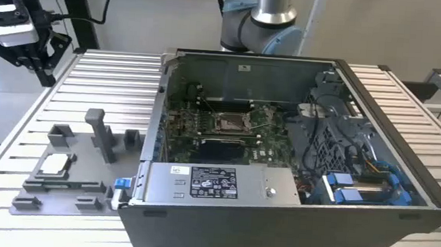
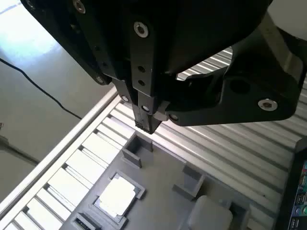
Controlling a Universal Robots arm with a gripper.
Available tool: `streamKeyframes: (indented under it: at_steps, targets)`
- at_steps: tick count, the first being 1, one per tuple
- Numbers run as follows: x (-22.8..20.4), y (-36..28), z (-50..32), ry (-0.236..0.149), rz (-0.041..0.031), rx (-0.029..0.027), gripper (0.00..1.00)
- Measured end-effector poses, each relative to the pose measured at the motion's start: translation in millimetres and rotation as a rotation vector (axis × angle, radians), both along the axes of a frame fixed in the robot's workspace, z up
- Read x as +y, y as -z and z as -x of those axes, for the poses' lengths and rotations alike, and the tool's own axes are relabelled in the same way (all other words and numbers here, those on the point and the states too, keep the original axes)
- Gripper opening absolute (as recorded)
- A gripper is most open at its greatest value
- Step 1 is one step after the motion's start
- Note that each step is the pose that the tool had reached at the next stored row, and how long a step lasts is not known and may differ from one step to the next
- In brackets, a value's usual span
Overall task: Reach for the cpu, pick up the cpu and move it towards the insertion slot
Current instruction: 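Reach for the cpu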
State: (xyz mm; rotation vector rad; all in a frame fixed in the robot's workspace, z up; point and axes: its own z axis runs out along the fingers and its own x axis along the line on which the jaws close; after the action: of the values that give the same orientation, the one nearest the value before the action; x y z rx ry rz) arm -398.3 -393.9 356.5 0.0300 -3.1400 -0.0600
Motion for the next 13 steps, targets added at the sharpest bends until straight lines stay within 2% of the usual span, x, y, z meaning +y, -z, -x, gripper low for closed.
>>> streamKeyframes:
  at_steps: [13]
  targets:
    - [0.0, 0.0, 1.2, 0.000, 0.0001, 0.0001, 0.00]
